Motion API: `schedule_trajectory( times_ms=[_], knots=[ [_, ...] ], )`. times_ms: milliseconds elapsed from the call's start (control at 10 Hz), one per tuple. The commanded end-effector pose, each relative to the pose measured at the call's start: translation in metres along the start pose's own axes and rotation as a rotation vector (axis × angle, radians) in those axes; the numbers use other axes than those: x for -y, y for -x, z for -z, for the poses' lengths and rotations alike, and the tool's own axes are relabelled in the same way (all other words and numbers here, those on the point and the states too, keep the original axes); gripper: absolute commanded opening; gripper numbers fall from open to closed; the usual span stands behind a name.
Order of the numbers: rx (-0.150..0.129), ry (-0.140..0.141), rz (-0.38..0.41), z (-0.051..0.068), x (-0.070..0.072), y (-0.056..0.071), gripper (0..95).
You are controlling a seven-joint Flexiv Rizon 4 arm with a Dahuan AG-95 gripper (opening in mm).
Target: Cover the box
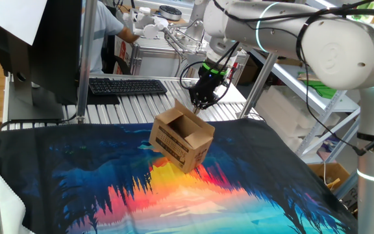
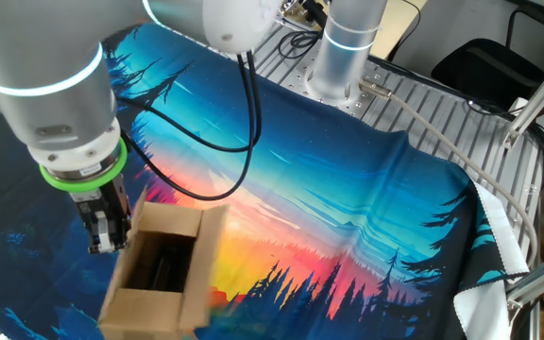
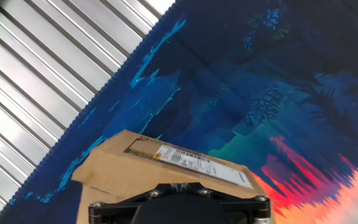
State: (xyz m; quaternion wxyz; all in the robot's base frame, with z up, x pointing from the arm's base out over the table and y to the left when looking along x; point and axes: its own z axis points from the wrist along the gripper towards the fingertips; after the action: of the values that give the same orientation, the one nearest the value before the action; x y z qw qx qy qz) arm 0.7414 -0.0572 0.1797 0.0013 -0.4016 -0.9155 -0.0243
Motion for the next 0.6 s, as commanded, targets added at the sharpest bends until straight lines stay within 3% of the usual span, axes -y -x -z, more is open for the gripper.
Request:
schedule_trajectory(
  times_ms=[100, 600],
  knots=[
    [0.003, 0.006, -0.002, -0.0038, -0.0005, -0.0008, 0.0],
    [-0.001, 0.012, -0.004, -0.0066, -0.0009, -0.0015, 0.0]
  ],
)
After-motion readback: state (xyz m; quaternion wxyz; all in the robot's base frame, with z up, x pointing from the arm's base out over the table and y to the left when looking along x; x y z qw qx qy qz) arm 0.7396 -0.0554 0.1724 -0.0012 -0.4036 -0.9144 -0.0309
